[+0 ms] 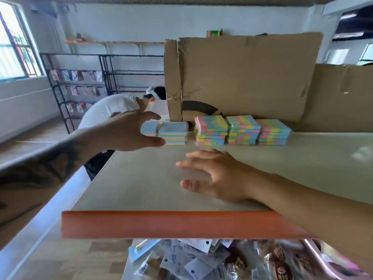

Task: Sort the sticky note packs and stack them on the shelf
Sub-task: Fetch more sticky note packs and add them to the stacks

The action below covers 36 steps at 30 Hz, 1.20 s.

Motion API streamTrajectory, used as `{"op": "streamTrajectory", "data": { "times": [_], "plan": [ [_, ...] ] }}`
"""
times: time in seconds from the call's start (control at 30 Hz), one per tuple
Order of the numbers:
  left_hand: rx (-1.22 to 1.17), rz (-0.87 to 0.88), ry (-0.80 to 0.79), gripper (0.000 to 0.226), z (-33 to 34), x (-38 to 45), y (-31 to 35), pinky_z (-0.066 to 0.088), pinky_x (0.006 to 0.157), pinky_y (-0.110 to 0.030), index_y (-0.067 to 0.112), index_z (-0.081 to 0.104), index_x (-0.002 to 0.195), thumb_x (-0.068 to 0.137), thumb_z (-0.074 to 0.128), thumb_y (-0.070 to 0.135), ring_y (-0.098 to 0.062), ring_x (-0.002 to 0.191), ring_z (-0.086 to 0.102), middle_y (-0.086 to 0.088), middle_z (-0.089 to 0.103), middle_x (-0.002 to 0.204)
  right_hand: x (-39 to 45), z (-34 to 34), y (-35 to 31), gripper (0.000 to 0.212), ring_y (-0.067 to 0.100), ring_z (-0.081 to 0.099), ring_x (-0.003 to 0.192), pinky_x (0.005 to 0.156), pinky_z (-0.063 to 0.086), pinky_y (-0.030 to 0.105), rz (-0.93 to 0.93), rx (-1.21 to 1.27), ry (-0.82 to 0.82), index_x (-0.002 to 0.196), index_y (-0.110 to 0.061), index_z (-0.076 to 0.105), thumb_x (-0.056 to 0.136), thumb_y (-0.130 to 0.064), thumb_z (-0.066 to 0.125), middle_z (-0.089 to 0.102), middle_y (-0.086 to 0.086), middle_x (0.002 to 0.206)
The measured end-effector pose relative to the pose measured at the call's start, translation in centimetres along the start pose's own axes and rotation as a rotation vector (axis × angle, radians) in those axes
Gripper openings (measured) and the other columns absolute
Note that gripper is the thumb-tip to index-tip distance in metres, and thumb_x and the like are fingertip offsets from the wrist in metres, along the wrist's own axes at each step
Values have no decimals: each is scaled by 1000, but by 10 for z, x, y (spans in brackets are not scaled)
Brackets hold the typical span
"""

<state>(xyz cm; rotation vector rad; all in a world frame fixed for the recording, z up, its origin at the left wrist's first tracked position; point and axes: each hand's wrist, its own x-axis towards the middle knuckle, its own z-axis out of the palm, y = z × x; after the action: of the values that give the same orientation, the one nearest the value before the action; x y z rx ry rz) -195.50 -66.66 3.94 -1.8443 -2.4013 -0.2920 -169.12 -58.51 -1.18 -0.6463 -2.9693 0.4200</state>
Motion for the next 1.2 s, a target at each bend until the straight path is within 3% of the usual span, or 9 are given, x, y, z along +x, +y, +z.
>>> {"op": "streamTrajectory", "data": {
  "times": [0.1,0.23,0.33,0.5,0.67,0.87,0.93,1.07,1.2],
  "plan": [
    [51,49,2,82,5,-38,59,30,117,-44,42,39,151,81,48,84,-22,142,42,6,45,156,-17,-12,12,75,13,18,155,124,14,44,21,-76,65,153,-55,34,84,-85,28,24,-14,168],
    [45,94,2,94,25,-65,142,25,120,-48,44,34,152,74,23,95,-17,147,35,13,38,160,-79,-34,55,99,16,23,154,123,20,43,69,-162,91,155,-52,32,70,-97,8,28,-9,167],
    [33,112,-26,86,37,-71,216,25,119,-42,41,35,154,83,25,90,-16,147,34,13,37,161,-146,-48,99,108,15,26,153,123,22,42,138,-219,136,154,-49,35,66,-103,4,30,-9,166],
    [-9,194,-46,81,57,-67,338,26,118,-40,41,35,154,86,27,82,-16,147,35,12,36,162,-266,-67,165,81,16,35,149,121,27,45,248,-242,234,153,-42,43,87,-87,28,38,-7,163],
    [-49,330,-56,88,76,-53,451,30,119,-40,41,35,155,81,22,87,-18,145,39,9,40,160,-372,-80,216,82,18,40,146,118,32,46,369,-264,275,152,-42,43,86,-87,24,44,-7,159],
    [-72,511,-118,57,96,-32,570,26,117,-32,38,34,156,103,37,59,-18,146,37,8,38,161,-470,-91,266,62,16,37,145,117,28,48,512,-239,333,153,-45,40,98,-73,35,40,-13,158],
    [-60,560,-142,61,100,-22,604,28,116,-33,36,34,156,101,32,63,-19,144,39,6,39,160,-493,-94,285,63,17,38,144,117,29,50,567,-218,361,153,-44,39,97,-73,32,41,-12,158],
    [-79,671,-149,93,109,10,671,30,118,-40,37,34,156,82,13,90,-18,144,40,7,40,160,-525,-104,328,60,18,41,142,116,32,53,656,-215,406,153,-43,40,100,-71,35,45,-9,156],
    [-83,749,-98,85,125,59,730,31,119,-43,37,36,155,84,18,80,-17,144,40,7,41,159,-543,-123,376,61,19,41,142,116,32,53,746,-252,419,153,-42,41,99,-71,35,43,-6,157]
  ]
}}
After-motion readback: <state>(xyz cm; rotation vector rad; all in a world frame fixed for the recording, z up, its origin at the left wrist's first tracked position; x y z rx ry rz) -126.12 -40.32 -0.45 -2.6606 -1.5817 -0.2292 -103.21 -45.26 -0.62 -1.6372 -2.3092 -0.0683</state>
